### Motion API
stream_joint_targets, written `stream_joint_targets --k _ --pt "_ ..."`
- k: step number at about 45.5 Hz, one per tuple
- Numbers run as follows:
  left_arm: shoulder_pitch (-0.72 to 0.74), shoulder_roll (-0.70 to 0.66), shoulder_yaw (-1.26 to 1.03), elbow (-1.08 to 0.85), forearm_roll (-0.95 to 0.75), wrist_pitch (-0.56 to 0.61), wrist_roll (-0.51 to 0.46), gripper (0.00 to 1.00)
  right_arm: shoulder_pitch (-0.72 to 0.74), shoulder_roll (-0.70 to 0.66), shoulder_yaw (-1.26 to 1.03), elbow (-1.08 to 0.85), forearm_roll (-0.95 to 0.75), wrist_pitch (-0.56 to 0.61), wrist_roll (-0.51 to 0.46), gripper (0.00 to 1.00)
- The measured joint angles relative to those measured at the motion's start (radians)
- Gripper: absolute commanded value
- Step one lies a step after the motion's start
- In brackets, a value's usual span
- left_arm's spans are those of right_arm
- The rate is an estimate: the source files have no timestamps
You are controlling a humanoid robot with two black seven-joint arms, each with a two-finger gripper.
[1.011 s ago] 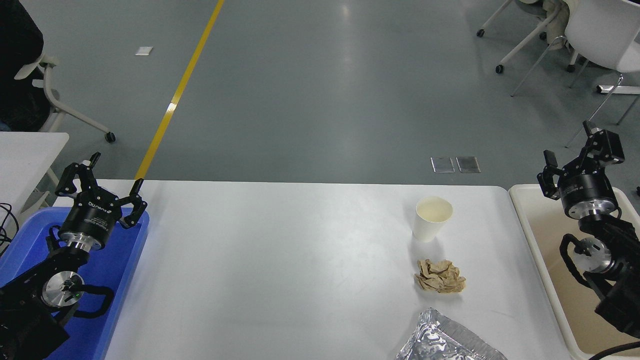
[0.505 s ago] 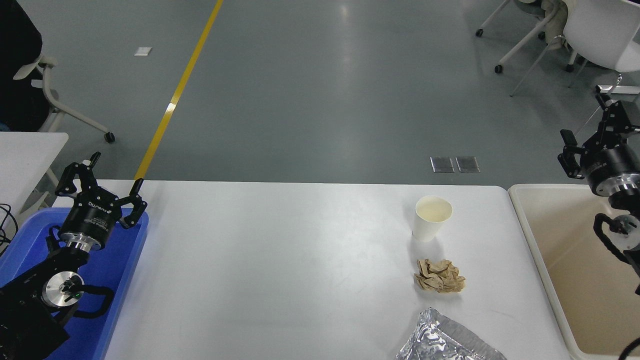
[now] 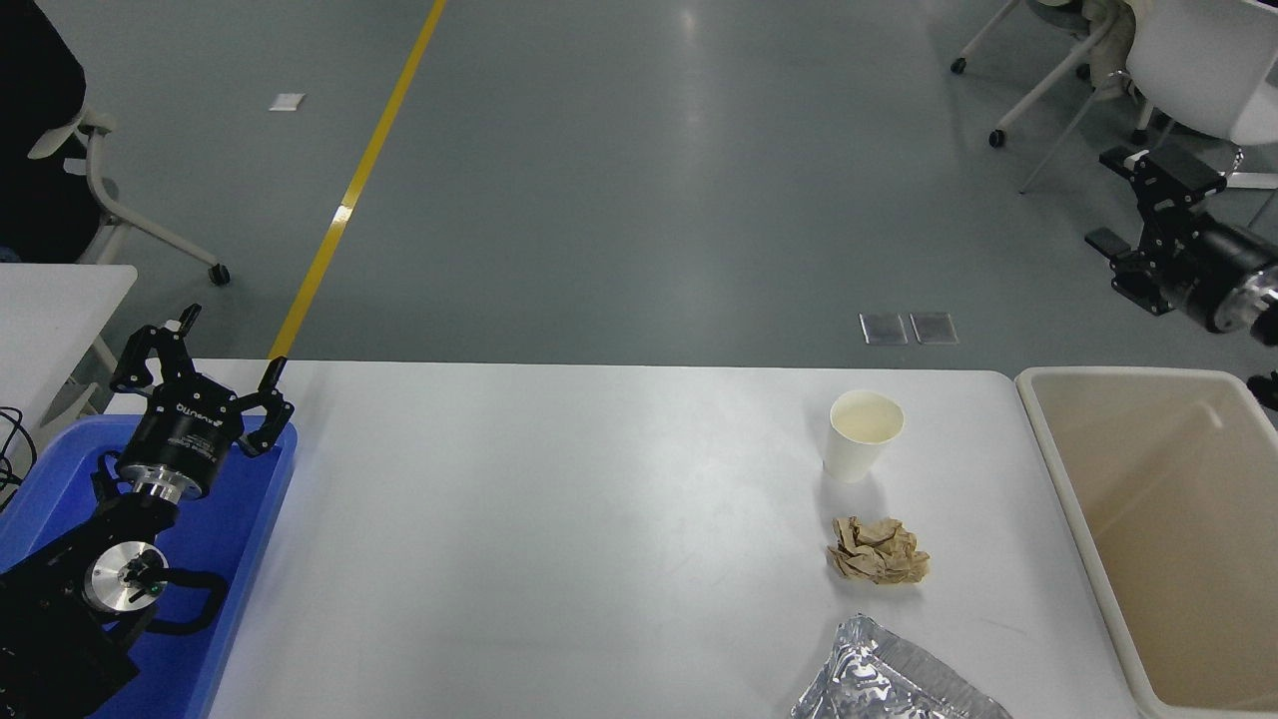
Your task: Clean the table surface
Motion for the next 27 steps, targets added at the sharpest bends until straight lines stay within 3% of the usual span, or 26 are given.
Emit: stream_joint_targets --k 11,27 --pt "0.000 0.000 0.000 0.000 0.000 0.000 0.000 1.00 0.109 0.032 -0.196 0.016 -0.186 0.019 0.004 0.99" --pt "0.000 0.000 0.000 0.000 0.000 0.000 0.000 1.00 0.205 0.113 -0.281 0.112 -0.505 0.026 0.006 0.99"
